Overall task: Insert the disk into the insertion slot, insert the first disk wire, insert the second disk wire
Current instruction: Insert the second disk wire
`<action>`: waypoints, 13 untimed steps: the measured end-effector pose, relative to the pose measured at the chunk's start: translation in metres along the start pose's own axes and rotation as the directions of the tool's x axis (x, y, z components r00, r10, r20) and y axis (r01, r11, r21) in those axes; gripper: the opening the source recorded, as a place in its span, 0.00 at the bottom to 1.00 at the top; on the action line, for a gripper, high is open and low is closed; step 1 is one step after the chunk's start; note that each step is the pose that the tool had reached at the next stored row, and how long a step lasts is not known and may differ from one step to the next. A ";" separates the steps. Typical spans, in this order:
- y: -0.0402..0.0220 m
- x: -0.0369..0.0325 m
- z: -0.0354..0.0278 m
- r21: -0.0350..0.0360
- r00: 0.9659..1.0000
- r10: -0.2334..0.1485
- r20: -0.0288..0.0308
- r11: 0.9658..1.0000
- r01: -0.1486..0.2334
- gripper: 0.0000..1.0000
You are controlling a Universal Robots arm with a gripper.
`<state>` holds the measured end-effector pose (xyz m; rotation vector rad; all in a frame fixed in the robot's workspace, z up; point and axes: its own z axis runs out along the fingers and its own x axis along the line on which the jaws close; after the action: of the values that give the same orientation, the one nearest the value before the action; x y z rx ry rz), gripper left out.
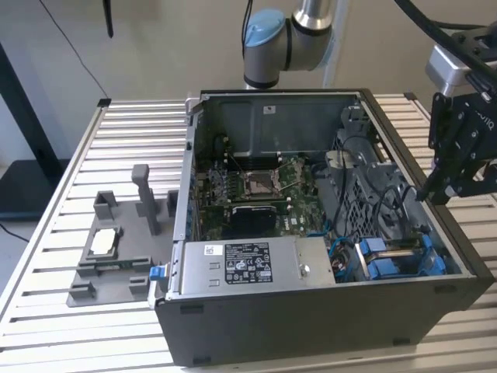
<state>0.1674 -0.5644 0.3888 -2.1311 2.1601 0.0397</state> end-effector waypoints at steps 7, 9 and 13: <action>-0.0010 -0.0115 0.0044 -0.012 1.000 0.001 0.001 1.000 -0.001 0.27; -0.0012 -0.0149 0.0057 -0.020 1.000 0.002 0.001 1.000 -0.002 0.27; -0.0023 -0.0173 0.0079 -0.045 1.000 0.007 0.000 0.999 -0.007 0.27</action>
<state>0.1704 -0.5465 0.3827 -2.1475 2.1870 0.0902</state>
